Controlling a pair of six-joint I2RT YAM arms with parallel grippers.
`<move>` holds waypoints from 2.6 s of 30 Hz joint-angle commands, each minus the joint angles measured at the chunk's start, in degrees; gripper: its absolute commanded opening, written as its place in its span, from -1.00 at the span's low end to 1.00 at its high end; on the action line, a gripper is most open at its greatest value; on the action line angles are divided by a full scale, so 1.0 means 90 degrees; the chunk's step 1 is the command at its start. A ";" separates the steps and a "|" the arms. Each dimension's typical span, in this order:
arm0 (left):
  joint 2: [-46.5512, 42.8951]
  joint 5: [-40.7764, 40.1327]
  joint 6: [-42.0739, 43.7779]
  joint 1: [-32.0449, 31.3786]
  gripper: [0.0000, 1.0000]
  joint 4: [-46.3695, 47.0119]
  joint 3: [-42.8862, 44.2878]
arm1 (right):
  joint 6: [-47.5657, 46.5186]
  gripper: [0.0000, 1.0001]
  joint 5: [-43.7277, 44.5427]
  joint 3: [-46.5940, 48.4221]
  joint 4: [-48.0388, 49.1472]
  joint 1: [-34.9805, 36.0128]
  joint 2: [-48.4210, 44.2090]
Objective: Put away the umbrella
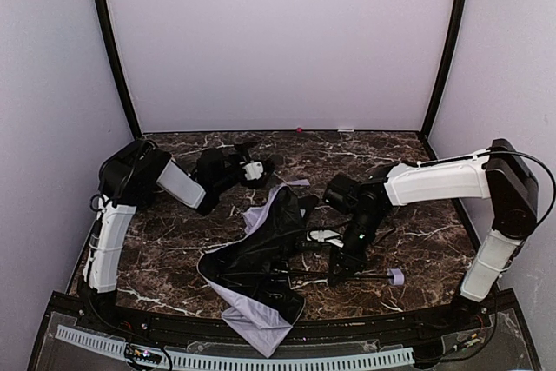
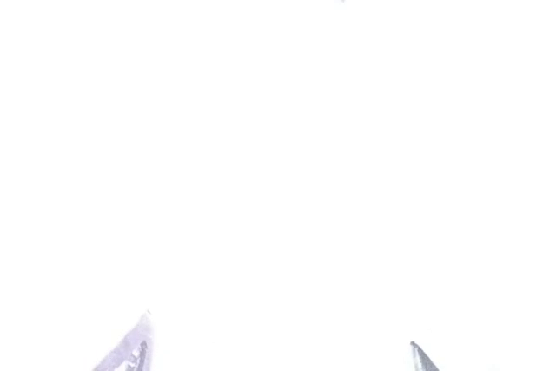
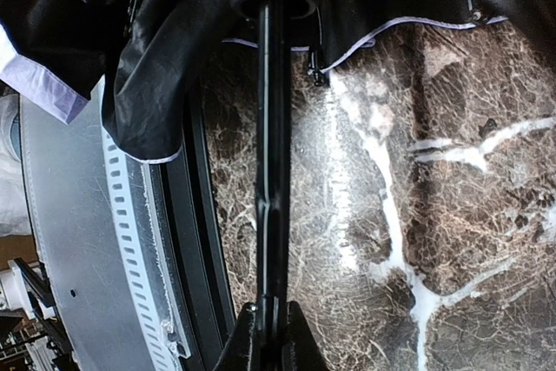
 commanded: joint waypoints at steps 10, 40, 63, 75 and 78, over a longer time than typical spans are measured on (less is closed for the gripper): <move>-0.0329 -0.2336 -0.0957 0.0256 0.98 -0.0523 0.0869 | -0.0035 -1.00 0.0126 -0.0070 0.0161 -0.0092 -0.0090; -0.7280 -0.0993 -0.6322 -0.1354 0.26 -0.9307 -0.2176 | 0.1716 0.16 0.1249 -0.0394 0.3112 -0.1070 -0.1493; -0.5982 0.0387 -0.6069 -0.2249 -1.00 -0.9378 -0.1276 | 0.4398 -0.62 0.1279 0.0286 0.6668 -0.0829 0.1543; -0.2880 0.0774 -0.5344 -0.2829 -0.87 -1.0234 0.2137 | 0.4703 -0.66 0.0918 0.0731 0.6667 -0.0748 0.2151; -0.2672 0.0591 -0.5247 -0.2826 -0.72 -1.0467 0.2303 | 0.4752 -0.50 0.0798 0.0912 0.6554 -0.0800 0.2140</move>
